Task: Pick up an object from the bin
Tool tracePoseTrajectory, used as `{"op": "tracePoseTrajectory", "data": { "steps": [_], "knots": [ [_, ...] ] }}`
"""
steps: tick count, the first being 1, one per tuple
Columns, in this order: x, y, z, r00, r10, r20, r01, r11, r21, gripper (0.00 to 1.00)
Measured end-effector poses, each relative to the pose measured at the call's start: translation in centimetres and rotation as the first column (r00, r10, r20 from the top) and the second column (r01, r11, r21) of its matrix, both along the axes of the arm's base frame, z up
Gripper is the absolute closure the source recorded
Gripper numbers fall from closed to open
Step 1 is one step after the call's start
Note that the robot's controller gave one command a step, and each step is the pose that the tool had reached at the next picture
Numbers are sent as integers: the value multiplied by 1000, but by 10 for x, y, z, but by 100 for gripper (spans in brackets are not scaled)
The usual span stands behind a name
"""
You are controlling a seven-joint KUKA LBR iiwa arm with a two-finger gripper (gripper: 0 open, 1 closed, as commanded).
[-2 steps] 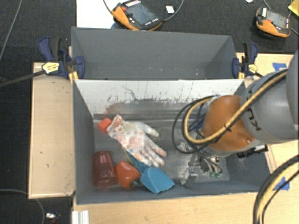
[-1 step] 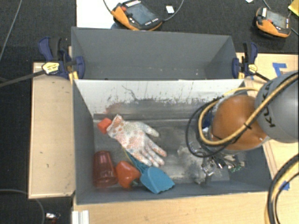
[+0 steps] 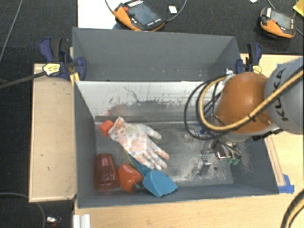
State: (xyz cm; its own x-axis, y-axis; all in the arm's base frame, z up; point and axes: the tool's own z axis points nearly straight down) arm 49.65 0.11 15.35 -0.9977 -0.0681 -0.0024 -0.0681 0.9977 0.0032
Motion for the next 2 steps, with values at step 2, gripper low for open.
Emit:
{"op": "tracePoseTrajectory", "data": {
  "steps": [2],
  "knots": [
    [20, 13, -60, 1000, -12, 14, 12, 1000, 1, 0]
  ]
}}
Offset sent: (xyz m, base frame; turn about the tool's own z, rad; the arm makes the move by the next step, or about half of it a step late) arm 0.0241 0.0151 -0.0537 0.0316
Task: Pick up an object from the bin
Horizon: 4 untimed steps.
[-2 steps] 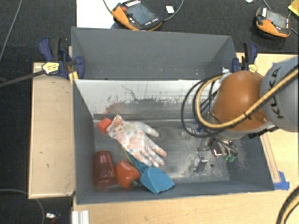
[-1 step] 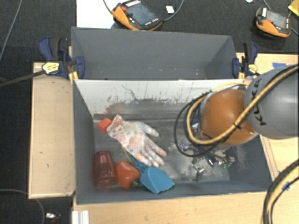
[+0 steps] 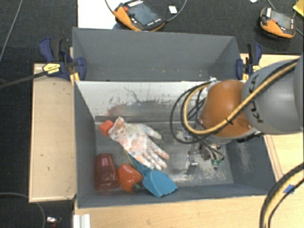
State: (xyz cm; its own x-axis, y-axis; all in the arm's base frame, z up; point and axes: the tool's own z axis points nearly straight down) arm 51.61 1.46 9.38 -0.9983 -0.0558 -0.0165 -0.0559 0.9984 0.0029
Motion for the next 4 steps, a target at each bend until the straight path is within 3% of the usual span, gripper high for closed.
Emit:
{"op": "tracePoseTrajectory", "data": {
  "steps": [1, 2, 3, 4],
  "knots": [
    [-27, 18, -22, 959, 283, -11, -283, 959, -4, 0],
    [-31, 38, -23, 995, 99, 5, -99, 995, -3, 0],
    [-5, 57, -20, 998, 58, -4, -58, 998, -2, 0],
    [-37, 69, -23, 798, 603, 0, -603, 797, -14, 100]
  ]
}}
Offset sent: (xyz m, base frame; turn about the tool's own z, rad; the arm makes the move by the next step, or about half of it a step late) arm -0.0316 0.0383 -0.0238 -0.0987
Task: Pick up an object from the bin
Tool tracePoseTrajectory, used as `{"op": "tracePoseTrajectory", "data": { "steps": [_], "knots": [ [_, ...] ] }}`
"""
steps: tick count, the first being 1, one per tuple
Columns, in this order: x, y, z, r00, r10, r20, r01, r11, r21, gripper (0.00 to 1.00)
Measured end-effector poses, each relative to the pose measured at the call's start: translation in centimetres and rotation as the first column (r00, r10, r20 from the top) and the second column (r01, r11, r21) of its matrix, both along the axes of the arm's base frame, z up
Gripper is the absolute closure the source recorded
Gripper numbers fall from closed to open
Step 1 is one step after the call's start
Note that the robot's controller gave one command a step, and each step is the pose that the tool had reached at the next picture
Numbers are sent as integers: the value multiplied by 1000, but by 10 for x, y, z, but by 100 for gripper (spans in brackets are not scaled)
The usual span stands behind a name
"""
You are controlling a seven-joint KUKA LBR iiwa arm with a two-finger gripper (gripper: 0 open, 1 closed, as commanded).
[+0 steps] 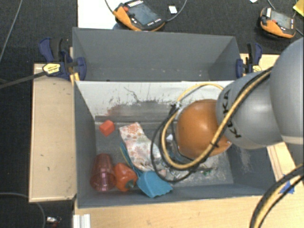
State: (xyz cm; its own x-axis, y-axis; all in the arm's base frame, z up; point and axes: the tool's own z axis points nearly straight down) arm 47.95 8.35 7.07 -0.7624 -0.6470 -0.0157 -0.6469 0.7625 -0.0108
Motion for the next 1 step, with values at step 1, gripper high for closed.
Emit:
{"op": "tracePoseTrajectory", "data": {
  "steps": [1],
  "knots": [
    [0, 0, 0, 1000, 0, 0, 0, 1000, 0, 100]
  ]
}}
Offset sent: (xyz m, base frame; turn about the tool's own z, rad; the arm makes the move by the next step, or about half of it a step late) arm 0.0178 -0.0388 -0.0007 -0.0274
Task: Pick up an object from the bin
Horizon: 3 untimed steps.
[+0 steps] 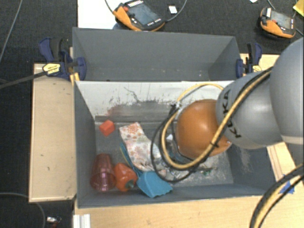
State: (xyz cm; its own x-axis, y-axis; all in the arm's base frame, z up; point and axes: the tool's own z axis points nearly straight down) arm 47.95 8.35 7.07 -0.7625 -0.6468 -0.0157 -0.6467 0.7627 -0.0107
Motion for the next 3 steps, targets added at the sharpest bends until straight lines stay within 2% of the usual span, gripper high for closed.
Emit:
{"op": "tracePoseTrajectory", "data": {
  "steps": [1, 2, 3],
  "knots": [
    [19, -40, 0, 1000, 24, 5, -24, 1000, 0, 100],
    [16, 4, 20, 1000, 8, 8, -8, 1000, 6, 100],
    [46, -10, 0, 999, -31, 7, 31, 1000, 2, 100]
  ]
}}
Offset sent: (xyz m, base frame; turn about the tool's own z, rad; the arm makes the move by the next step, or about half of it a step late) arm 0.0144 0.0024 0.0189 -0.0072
